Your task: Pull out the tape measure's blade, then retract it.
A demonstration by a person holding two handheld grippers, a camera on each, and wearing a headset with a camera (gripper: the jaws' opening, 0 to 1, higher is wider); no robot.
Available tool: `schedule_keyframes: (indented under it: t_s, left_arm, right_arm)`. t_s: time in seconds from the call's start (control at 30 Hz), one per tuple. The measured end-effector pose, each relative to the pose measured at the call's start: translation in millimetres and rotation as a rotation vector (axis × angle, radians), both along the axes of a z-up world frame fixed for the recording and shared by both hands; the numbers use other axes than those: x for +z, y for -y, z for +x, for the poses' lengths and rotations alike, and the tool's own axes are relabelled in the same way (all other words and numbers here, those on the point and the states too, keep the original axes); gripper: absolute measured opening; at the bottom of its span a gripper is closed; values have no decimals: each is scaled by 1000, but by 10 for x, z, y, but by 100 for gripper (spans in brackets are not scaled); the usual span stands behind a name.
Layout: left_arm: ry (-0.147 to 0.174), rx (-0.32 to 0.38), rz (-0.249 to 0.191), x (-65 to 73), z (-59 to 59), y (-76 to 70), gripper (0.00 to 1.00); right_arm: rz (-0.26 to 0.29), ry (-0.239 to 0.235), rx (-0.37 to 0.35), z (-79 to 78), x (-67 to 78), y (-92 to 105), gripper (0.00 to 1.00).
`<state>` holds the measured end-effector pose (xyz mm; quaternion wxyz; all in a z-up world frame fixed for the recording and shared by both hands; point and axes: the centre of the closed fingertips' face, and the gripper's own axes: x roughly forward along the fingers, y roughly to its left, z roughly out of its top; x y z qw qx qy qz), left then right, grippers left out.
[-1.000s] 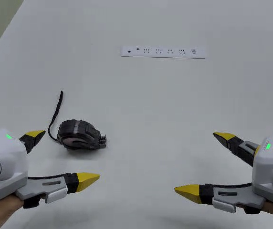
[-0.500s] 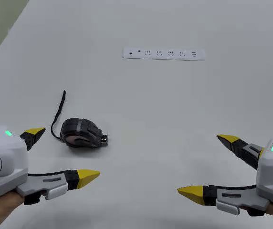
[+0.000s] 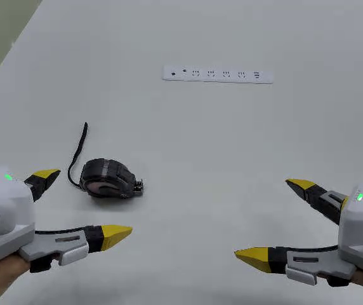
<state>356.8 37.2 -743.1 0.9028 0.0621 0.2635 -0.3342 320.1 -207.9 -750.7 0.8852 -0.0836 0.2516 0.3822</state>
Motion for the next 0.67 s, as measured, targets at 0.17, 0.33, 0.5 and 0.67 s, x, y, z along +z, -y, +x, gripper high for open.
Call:
schedule_keyframes:
  t_s: [0.17,0.33,0.5,0.67]
  left_arm:
    - [2,0,1,-2,-14,-18,100]
    - [6,1,3,2,-2,-23,100]
    - [11,2,5,15,9,-20,100]
    - [13,-1,6,19,9,-12,100]
  right_arm:
    - [1,6,0,28,5,-11,100]
    - [1,12,-1,47,20,-17,100]
    - [0,12,0,37,17,-13,100]
    - [-1,9,-4,29,14,0,100]
